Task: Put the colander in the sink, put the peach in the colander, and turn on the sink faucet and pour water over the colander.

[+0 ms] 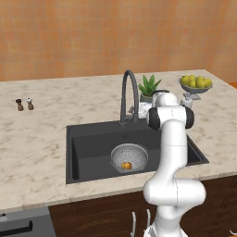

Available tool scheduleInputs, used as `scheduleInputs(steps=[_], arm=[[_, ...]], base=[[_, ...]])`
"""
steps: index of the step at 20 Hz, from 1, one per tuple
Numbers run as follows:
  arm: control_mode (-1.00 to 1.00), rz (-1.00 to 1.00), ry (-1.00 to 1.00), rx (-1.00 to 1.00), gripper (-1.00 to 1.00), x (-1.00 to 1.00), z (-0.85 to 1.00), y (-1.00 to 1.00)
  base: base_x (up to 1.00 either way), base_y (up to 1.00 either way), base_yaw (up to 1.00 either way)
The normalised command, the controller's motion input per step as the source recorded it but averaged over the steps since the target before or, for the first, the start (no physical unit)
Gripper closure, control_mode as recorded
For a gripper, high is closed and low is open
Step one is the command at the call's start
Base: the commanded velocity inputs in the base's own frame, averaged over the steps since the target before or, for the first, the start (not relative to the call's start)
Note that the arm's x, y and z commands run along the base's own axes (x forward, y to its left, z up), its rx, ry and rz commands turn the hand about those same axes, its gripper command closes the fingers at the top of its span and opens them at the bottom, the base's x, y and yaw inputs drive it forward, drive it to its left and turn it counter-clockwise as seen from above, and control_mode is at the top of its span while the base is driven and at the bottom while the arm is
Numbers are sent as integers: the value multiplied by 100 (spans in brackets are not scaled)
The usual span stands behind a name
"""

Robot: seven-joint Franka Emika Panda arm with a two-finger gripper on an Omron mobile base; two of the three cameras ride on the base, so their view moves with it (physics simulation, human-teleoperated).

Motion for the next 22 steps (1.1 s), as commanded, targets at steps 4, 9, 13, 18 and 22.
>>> scheduleInputs(steps=[4, 9, 13, 18, 22], arm=[[-100, -5, 7, 1, 100, 28, -1, -30], [-100, -6, 2, 0, 100, 18, -5, -41], [-100, -9, 0, 0, 100, 2, -9, -51], [-100, -10, 0, 0, 100, 0, -8, -56], [-100, -11, 1, 0, 100, 0, -11, -67]], base=[[0, 0, 0], [0, 0, 0], [0, 0, 0], [0, 0, 0], [0, 0, 0]])
